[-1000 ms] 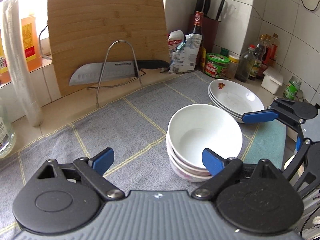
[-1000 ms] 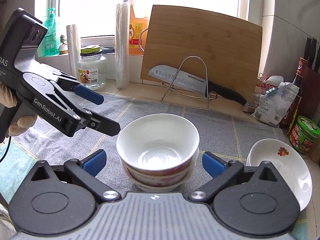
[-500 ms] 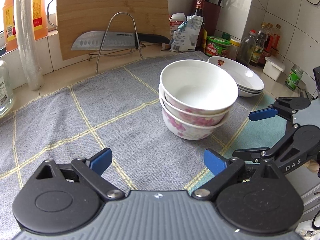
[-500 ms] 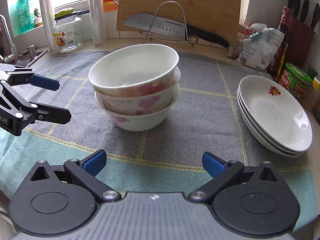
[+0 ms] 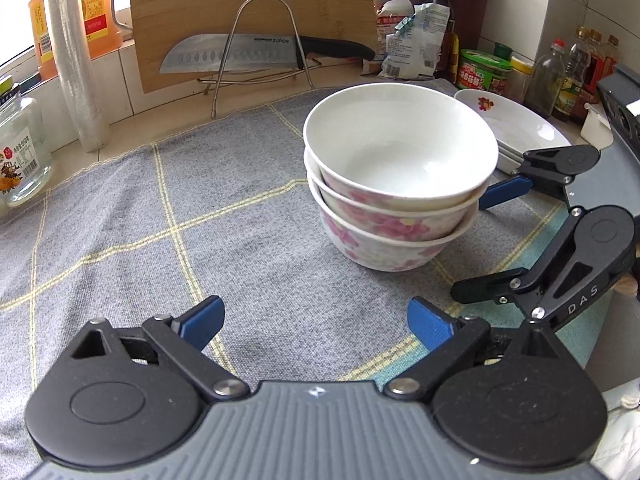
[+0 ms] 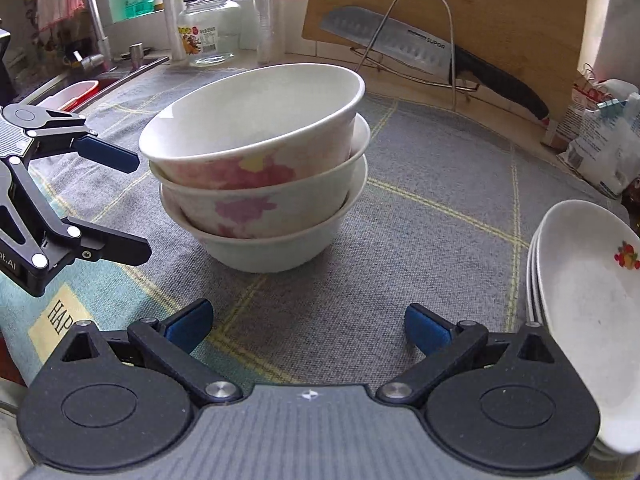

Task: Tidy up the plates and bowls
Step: 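Move the left tool and right tool to opposite sides of the bowl stack, then close the left tool on the stack rim while the right tool grips the opposite rim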

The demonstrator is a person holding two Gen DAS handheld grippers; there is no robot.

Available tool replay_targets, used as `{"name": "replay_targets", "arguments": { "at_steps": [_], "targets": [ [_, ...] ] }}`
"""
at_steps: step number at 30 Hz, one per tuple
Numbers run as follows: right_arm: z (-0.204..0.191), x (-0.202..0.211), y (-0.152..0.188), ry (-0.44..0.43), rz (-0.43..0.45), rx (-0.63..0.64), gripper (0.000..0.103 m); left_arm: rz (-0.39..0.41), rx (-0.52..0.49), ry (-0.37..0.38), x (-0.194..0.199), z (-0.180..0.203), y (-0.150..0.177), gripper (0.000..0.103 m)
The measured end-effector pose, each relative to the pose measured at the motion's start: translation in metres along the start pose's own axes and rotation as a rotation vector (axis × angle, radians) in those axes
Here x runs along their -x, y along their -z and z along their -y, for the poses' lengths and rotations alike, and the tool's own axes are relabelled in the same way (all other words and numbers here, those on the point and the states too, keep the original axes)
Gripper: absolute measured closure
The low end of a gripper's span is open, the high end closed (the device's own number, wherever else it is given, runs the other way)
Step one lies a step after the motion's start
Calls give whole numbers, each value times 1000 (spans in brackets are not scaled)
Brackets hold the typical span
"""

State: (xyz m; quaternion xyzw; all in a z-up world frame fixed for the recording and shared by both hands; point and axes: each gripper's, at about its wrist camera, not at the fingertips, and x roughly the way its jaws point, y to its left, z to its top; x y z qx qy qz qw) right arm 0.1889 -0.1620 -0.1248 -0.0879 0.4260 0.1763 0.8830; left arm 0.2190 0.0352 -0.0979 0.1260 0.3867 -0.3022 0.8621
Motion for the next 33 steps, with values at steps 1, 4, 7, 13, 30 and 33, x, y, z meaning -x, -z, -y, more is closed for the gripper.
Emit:
{"name": "replay_targets", "arguments": {
  "at_steps": [1, 4, 7, 13, 30, 33],
  "targets": [
    [2, -1, 0, -21, 4, 39, 0, -6, -3, -16, 0, 5, -1, 6],
    [5, -1, -1, -66, -6, 111, 0, -17, -11, -43, 1, 17, -2, 5],
    [7, -1, -1, -92, -8, 140, 0, -29, -14, -42, -1, 22, -4, 5],
    [6, 0, 3, -97, 20, 148, 0, -77, 20, 13, -16, 17, -3, 4],
    [6, -2, -5, -103, -28, 172, 0, -61, -175, 110, -26, 3, -9, 1],
    [6, -5, -10, -104, -52, 186, 0, -51, -234, 139, -26, 2, -14, 2]
  ]
}}
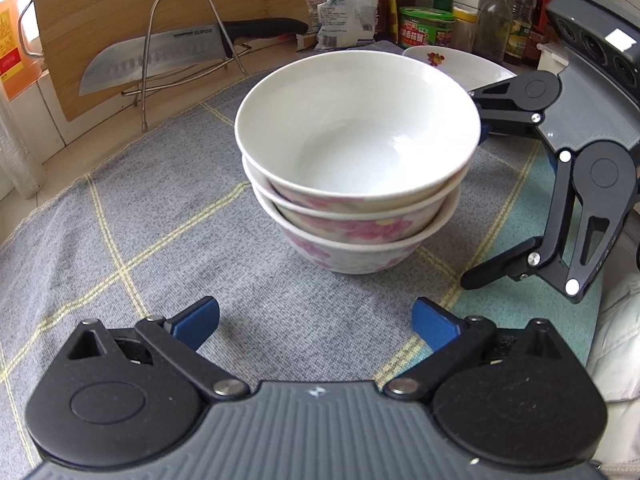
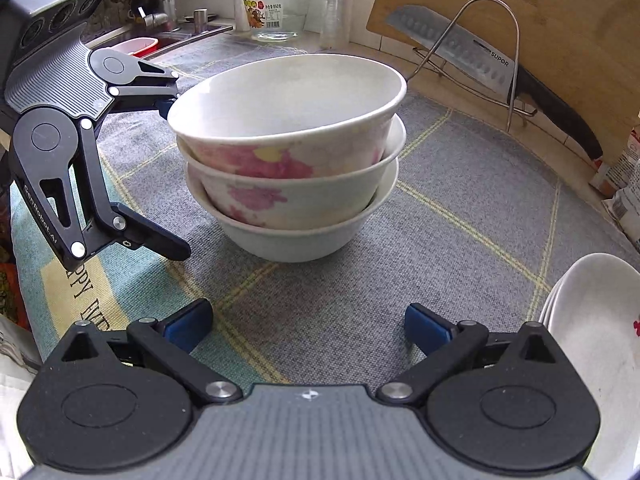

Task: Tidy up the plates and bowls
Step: 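Close the left tool on the stack rim while the right tool grips the opposite rim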

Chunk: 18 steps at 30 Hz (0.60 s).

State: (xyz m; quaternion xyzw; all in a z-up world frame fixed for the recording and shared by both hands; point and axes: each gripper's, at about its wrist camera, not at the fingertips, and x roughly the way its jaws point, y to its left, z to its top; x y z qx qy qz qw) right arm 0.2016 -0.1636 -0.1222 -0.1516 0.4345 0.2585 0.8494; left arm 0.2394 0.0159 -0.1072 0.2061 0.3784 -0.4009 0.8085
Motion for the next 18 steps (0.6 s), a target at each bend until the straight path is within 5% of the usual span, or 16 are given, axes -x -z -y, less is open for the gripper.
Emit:
{"name": "replay_targets", "arguments": {
  "at_steps": [6, 18],
  "targets": [
    [2, 1, -13, 32, 0, 79, 0, 19, -97, 67, -4, -7, -13, 5],
    [3, -1, -41, -42, -12, 282, 1, 43, -235, 184, -12, -10, -27, 17]
  ]
}}
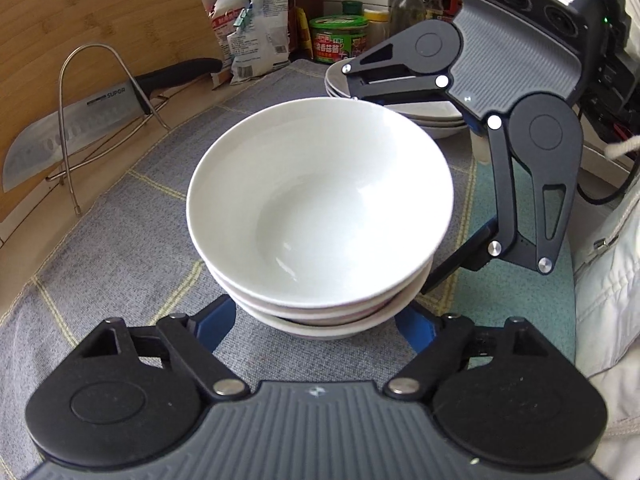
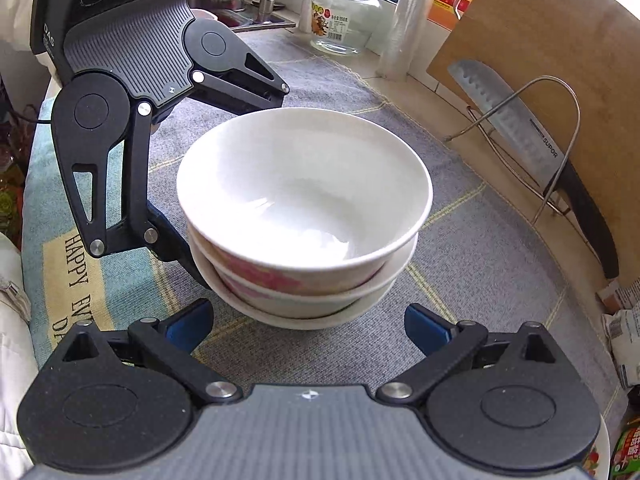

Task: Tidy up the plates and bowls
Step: 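Close the left tool on the stack rim while the right tool grips the opposite rim, then lift and carry the bowl stack with both tools onto the plate stack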

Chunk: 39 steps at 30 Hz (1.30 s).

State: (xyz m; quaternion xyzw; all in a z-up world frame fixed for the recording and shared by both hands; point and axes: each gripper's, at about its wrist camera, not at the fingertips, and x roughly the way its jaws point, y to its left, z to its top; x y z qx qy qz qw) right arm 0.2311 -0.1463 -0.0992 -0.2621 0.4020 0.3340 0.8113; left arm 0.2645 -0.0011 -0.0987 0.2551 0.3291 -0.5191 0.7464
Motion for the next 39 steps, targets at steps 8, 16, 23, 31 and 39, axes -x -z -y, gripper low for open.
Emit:
{"name": "replay_targets", "arguments": {
  "at_steps": [8, 16, 23, 31, 39],
  "targets": [
    [5, -3, -9, -58, -25, 48, 15, -1, -59, 53, 0, -3, 0, 24],
    [13, 3, -12, -115, -29, 60, 17, -19, -130, 90, 1, -7, -1, 26],
    [17, -2, -16, -128, -37, 66, 17, -33, -162, 106, -2, -9, -3, 25],
    [19, -2, -19, -132, -47, 65, 19, -49, -196, 115, -2, -10, -5, 26],
    [15, 0, -19, -117, -50, 55, 19, -57, -210, 102, -2, -8, -7, 25]
  ]
}}
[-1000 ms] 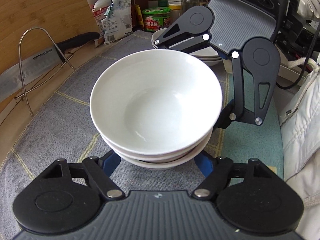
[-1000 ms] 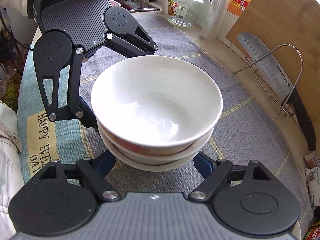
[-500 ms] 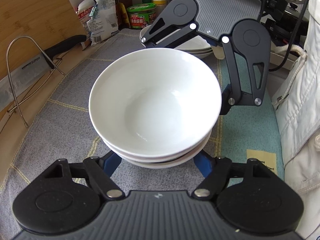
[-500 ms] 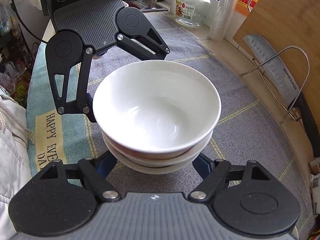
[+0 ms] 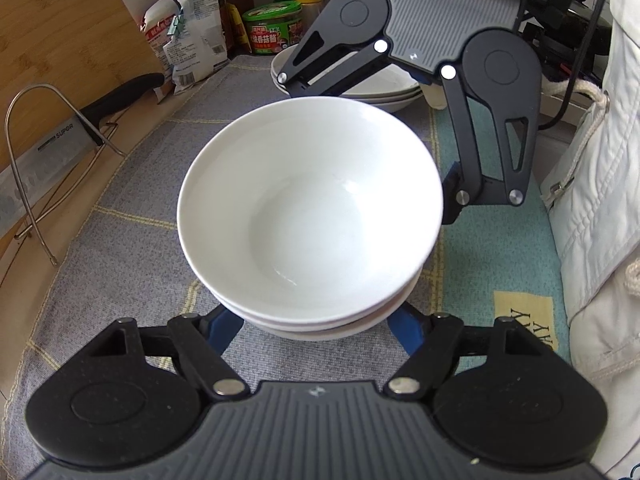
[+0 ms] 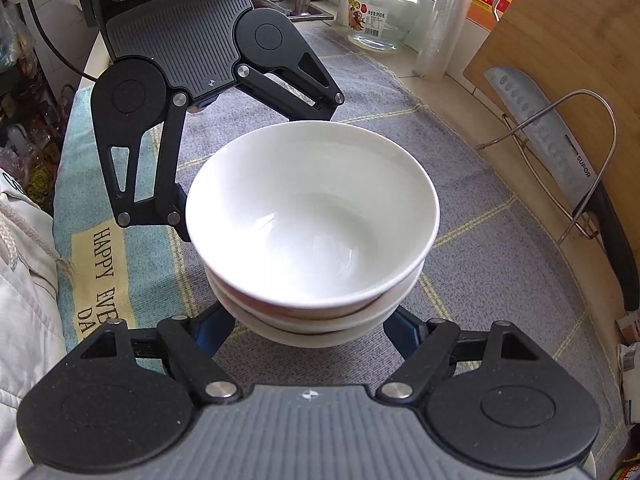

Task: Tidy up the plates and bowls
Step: 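Lift and carry the bowl stack with both tools onto the plate stack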

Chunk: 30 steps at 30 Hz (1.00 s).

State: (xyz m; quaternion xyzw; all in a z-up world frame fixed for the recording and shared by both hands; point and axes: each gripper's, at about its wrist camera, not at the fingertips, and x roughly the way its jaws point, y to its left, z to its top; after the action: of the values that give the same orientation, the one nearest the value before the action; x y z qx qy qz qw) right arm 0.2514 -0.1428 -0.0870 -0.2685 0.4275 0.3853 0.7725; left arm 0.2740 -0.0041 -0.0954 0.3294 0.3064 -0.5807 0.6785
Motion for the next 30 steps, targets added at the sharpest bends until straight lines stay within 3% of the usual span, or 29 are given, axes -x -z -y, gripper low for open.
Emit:
{"name": "replay_targets", "arguments": {
  "at_steps": [19, 30],
  "targets": [
    [-23, 25, 5, 59, 33, 18, 19, -15, -27, -45, 12, 15, -9, 25],
    [-16, 62, 30, 83, 97, 44, 19, -47, -41, -104, 12, 40, -52, 25]
  ]
}}
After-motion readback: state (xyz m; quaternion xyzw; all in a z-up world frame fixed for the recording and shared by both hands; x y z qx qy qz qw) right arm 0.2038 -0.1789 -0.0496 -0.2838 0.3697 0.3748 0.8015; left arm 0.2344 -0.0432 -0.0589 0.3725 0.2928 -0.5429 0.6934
